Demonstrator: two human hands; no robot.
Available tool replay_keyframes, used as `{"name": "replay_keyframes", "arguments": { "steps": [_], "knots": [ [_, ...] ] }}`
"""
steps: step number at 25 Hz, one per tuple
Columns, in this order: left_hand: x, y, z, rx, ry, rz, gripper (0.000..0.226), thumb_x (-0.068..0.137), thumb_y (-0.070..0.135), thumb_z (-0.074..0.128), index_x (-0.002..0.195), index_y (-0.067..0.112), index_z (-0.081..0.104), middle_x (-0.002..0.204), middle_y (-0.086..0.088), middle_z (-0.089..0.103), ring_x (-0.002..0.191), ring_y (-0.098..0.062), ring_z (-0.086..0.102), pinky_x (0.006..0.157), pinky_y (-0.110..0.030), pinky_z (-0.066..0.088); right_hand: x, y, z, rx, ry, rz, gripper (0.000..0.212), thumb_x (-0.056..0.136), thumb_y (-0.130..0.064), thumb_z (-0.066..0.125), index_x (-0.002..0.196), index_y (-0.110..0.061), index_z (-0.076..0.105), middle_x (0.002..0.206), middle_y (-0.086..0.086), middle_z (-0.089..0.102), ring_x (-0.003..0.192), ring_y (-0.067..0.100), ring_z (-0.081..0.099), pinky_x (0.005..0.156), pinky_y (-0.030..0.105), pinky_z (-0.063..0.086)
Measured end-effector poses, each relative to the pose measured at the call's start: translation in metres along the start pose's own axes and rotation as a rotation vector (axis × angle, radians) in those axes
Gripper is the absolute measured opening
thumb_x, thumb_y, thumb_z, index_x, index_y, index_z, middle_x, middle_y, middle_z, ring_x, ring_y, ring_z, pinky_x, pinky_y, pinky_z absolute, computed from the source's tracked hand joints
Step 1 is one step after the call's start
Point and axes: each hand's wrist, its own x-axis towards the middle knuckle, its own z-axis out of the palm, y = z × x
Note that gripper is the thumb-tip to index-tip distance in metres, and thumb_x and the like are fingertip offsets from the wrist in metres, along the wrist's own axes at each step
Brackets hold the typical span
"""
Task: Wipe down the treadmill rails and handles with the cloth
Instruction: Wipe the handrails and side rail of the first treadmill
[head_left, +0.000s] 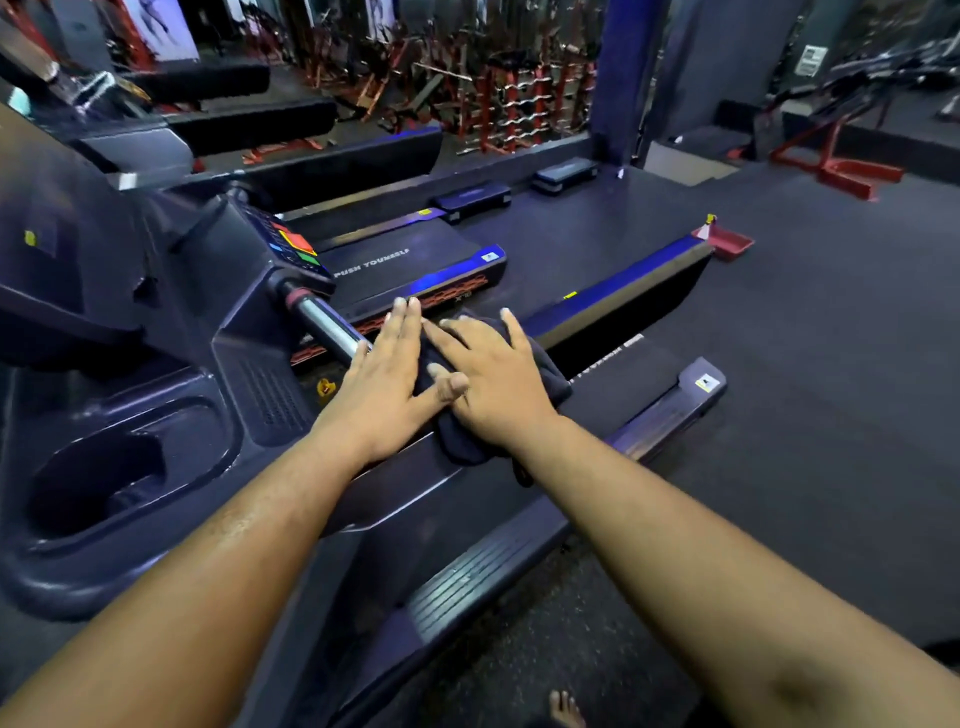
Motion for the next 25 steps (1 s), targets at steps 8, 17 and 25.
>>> {"name": "replay_keyframes", "arguments": {
  "steps": [8,17,25],
  "knots": [
    [0.004,-0.002,0.001,0.008,0.002,0.001,0.124,0.065,0.099,0.002,0.157,0.018,-0.012,0.166,-0.003,-0.014,0.152,-0.009,-0.01,0.125,-0.046,0.005,-0.001,0.005,0.003,0.006,-0.016,-0.024,0.046,0.086,-0.058,0.039,0.112,-0.034,0.067,0.116,-0.009,0.066,0.122,0.017,0.056,0.106,0.047,0.031],
    [-0.006,0.005,0.009,0.322,-0.027,0.087,0.117,0.067,0.097,-0.003,0.156,0.022,-0.018,0.164,0.002,-0.02,0.152,-0.012,-0.013,0.125,-0.045,-0.001,-0.004,0.06,0.008,0.093,0.075,0.204,0.053,0.09,-0.057,0.036,0.129,-0.031,0.06,0.142,-0.004,0.054,0.145,0.02,0.032,0.112,0.073,0.011],
    [0.0,0.008,0.007,0.283,-0.09,0.084,0.113,0.066,0.098,0.002,0.15,0.027,-0.027,0.163,0.006,-0.021,0.151,-0.009,-0.013,0.125,-0.045,0.002,-0.06,0.014,0.038,0.261,0.142,0.357,0.066,0.096,-0.061,0.031,0.156,-0.035,0.019,0.167,-0.005,0.004,0.154,0.02,-0.007,0.117,0.066,-0.005]
  ]
}}
